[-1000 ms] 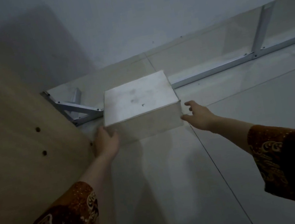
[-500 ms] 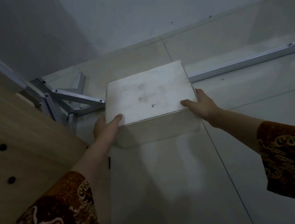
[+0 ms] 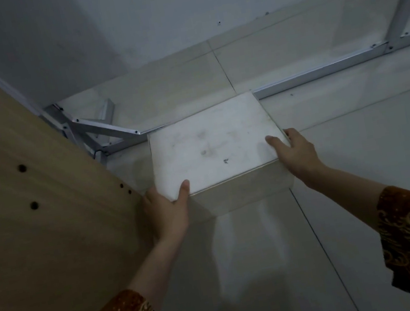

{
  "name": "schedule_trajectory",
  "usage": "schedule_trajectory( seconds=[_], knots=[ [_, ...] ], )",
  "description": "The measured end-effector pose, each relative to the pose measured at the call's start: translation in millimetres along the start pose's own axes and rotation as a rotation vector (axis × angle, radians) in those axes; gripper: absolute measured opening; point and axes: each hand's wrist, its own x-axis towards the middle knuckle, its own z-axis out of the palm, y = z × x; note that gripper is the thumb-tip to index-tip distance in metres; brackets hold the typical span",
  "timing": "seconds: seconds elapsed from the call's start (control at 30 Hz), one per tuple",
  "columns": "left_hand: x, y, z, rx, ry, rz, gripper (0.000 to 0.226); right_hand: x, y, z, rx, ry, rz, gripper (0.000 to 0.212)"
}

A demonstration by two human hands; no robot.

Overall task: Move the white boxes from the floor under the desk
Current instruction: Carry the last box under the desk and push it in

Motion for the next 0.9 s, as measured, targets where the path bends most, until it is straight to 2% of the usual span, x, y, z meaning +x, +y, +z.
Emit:
schedule_trajectory(
  seconds=[0.13,0.3,0.4,0.47,0.6,0.67,0.77,0.8,0.9],
  knots=[
    [-38.6,-15.6,-15.5,-0.09,-0.053,-0.022,0.085,-33.0,14.5,-18.8,-0.003,0.041,0.026,0.043],
    [-75.7,-29.0,-34.4,-0.108,-0.118,-0.057,0.064,-58.7,28.7,-43.5,-0.078,0.057,0.073,0.045],
    [-65.0,-24.3,-39.2,-0.12,-0.198,-0.139,0.051,-49.7,22.7,-51.0,-0.08,-0.015,0.158,0.047],
    [-49.8,-18.4,-37.6,-0.17,-0.27,-0.197,0.06,-38.8,16.1,-50.8,-0.019,-0.093,0.215,0.05],
    [-13.1,-20.5,-21.4,-0.366,-0.37,-0.361,0.093,-24.9,8.8,-42.8,0.065,-0.277,0.27,0.06],
    [-7.8,-18.6,-20.1,-0.424,-0.456,-0.423,0.08,-24.0,7.8,-41.9,0.104,-0.348,0.32,0.06],
    [-9.5,-13.7,-21.8,-0.509,-0.614,-0.426,0.031,-19.4,12.0,-42.3,0.201,-0.457,0.387,0.057],
    [-9.5,-15.2,-21.2,-0.53,-0.638,-0.431,0.026,-19.8,11.6,-42.7,0.209,-0.481,0.383,0.053],
    [-17.0,-13.6,-22.9,-0.551,-0.655,-0.443,0.03,-23.6,10.5,-45.3,0.186,-0.51,0.345,0.043]
  ],
)
